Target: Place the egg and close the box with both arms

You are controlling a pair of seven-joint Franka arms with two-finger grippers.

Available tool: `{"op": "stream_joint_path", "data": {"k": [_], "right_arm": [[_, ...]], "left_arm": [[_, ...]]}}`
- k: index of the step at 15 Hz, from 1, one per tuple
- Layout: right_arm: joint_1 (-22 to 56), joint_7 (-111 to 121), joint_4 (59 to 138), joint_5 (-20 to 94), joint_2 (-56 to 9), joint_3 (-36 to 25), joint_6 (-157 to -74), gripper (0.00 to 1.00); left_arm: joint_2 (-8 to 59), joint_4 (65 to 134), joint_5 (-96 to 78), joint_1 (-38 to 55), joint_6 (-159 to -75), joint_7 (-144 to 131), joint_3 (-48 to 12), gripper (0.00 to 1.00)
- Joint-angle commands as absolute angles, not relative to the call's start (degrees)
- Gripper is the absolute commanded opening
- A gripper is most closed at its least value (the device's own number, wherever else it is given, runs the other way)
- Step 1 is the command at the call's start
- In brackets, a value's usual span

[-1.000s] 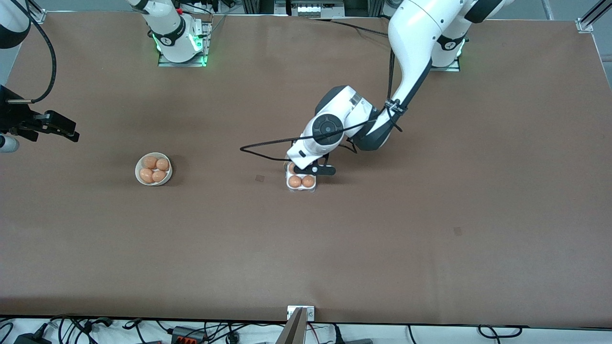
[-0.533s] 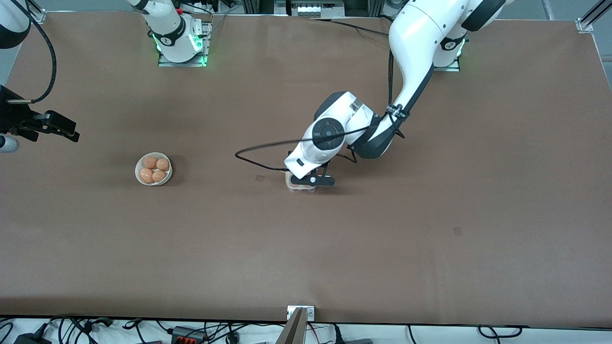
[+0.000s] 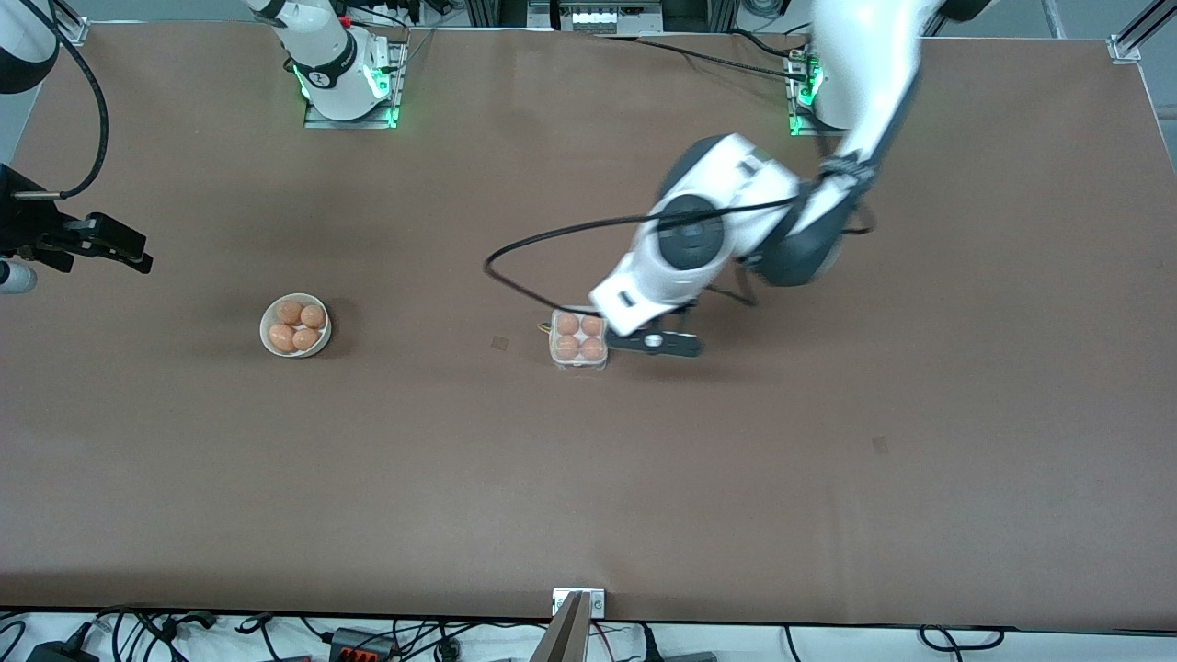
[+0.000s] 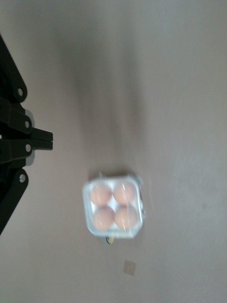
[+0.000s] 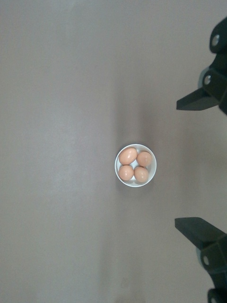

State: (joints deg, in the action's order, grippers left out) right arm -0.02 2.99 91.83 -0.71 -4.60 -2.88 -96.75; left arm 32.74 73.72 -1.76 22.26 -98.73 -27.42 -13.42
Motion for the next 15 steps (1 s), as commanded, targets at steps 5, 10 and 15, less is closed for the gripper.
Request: {"op": "stream_joint_path", "data": {"k": [5, 10, 15], "right_arm": [[-1.05, 4.13, 92.37, -0.53, -2.99, -2.11, -95.54, 1.0], [-1.05, 3.69, 94.12, -0.53, -1.24, -2.11, -95.01, 1.0], [-1.14, 3.25, 95.62, -0.53, -0.26, -2.11, -94.49, 1.0]], "left_arm": [[13.74, 89.27, -2.2, 10.48, -95.89, -20.23, -14.77, 0.0], [7.3, 95.45, -2.37, 3.88, -94.93, -14.33, -14.77, 0.01], [3.34, 100.46, -2.46, 0.19, -94.93, -13.98, -14.76, 0.01]]}}
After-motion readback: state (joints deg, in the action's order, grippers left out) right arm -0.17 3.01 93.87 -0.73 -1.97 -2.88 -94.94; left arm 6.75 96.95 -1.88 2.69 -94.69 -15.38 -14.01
